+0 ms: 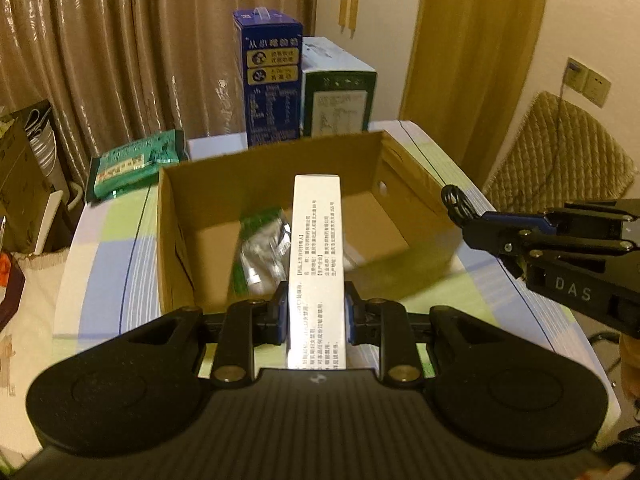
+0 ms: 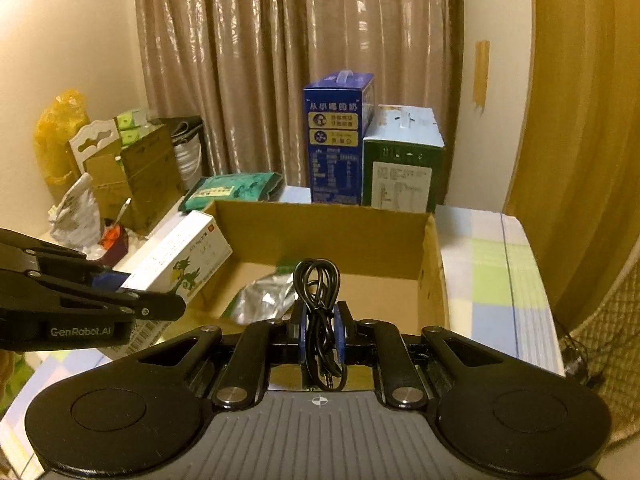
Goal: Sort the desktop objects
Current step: 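Carry the medicine box and cable into the cardboard box and release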
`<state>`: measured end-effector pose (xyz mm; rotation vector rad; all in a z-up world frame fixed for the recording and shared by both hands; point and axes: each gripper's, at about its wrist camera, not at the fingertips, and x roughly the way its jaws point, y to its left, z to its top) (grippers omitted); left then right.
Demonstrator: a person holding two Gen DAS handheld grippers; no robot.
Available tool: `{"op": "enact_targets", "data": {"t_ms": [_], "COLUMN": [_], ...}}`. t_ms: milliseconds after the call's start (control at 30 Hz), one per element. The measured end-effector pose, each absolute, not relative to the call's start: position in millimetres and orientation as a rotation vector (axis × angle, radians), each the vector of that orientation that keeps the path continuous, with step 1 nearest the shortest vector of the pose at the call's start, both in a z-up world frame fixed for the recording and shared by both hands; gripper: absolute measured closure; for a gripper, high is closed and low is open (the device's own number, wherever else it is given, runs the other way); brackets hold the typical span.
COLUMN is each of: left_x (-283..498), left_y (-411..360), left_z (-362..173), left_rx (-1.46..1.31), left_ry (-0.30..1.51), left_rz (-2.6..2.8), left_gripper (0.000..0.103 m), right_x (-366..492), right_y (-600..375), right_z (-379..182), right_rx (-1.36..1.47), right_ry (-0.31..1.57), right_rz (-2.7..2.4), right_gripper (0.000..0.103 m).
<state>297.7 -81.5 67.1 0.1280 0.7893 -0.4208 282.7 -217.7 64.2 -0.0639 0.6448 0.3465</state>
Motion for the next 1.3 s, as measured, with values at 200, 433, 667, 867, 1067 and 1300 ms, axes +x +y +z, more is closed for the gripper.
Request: {"op": "enact_targets", "data": {"t_ms": [200,433,667,867,1067,1300], "left_x": [347,387,399,391,376,346], "left_y": [-88,-94,-91,-78,-67,-59], "left_z": [58,38,30,33,38,46], "left_rx": [0.120,0.100,0.072,0.054,0.052,0.071], "left_ry": [0.802,0.824,0.823,0.810,0.794,0.772], "left_rz": [-0.412,-0.402,-0.396,-0.382,-0.375,-0.376], "left_gripper": [0.082,0.082,0.081,0.081,0.073,0.066], "right_x": [327,355,365,366,356,317], "right_y": [-213,-207,-201,-198,-206,-229], "right_z": [49,32,24,29,34,48], "right_rx": [-0.057,-0.051,-0.049,-0.030,-0.020,-0.005], "right_ry": [0.682,0.711,0.720,0.664,0.643,0.630], "right_rz": [0.348,0.347,0.358,0.376,0.359,0.316], "right_gripper": [0.093,0.093,0.093,0.088,0.055,0.046]}}
